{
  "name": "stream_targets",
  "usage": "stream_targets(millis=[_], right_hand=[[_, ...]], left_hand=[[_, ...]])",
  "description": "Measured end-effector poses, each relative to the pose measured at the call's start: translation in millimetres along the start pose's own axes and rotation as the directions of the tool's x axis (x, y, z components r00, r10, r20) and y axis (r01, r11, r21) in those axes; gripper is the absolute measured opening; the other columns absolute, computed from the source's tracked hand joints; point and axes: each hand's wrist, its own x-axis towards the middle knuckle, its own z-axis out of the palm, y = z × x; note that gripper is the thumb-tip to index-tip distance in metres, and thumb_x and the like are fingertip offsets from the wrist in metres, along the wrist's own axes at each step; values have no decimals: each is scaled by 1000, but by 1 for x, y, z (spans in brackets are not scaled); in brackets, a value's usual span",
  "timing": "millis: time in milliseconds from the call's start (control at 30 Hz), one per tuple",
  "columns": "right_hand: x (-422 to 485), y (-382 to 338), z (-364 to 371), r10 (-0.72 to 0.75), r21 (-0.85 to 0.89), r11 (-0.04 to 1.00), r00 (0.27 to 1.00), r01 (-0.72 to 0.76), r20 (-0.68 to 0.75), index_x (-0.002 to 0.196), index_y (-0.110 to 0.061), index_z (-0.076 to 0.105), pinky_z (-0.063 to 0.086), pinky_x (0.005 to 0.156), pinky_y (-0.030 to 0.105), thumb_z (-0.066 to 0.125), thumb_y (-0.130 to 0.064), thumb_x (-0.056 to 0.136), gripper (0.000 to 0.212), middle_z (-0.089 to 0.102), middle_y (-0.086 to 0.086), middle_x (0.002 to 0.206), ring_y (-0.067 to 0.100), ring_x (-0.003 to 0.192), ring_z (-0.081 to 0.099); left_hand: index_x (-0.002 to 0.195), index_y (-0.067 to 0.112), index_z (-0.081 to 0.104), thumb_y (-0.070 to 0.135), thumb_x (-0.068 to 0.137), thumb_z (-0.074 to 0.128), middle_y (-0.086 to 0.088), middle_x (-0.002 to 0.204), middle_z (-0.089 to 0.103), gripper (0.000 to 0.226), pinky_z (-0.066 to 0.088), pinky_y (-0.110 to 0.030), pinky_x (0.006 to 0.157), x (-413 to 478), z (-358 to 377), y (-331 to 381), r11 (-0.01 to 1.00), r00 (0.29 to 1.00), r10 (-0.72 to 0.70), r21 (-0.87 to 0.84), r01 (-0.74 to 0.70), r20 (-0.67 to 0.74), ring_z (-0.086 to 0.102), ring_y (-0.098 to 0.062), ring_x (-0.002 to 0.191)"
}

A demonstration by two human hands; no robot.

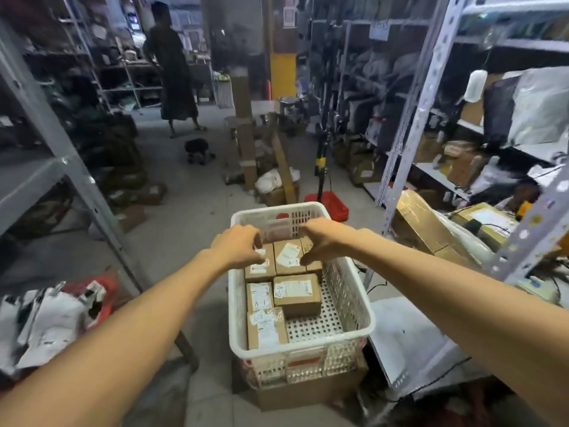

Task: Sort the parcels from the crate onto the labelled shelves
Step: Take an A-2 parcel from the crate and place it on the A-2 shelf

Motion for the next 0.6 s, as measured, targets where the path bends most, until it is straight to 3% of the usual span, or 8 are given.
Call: stream_targets(millis=[67, 233, 433, 600], right_hand=[[28, 3, 4, -1, -2, 1000, 1000, 1, 7, 133, -20, 51, 41, 71, 25, 75, -31, 76, 62, 64, 5, 114, 15, 84, 51], [85, 15, 23, 91, 24, 995, 995, -92, 43, 129, -12, 53, 48, 90, 36, 76, -35, 74, 64, 61, 10, 124, 29, 109, 57], [124, 42, 66, 155, 38, 985, 967, -166, 204, 122, -3, 53, 48, 92, 41, 75, -38, 76, 62, 59, 15, 123, 31, 110, 55], [158, 72, 102, 175, 43, 980, 939, -196, 296, 116, -5, 55, 50, 87, 42, 74, -40, 76, 56, 62, 14, 115, 28, 99, 57]], left_hand=[[101, 23, 63, 37, 78, 70, 0, 104, 67, 28, 51, -33, 74, 21, 3, -19, 1000, 1000, 6, -17, -5, 24, 62, -19, 92], [102, 21, 63, 34, 77, 70, -1, 106, 66, 29, 51, -34, 78, 73, 22, -53, 1000, 995, 6, -23, -4, 104, 62, -21, 95], [102, 17, 62, 34, 78, 70, -1, 102, 65, 30, 52, -35, 75, 117, 74, -72, 999, 967, 24, -48, -13, 253, 60, -20, 92], [105, 18, 61, 30, 79, 69, -3, 107, 64, 30, 52, -39, 84, 147, 118, -81, 995, 944, -24, -85, 55, 330, 60, -23, 99]])
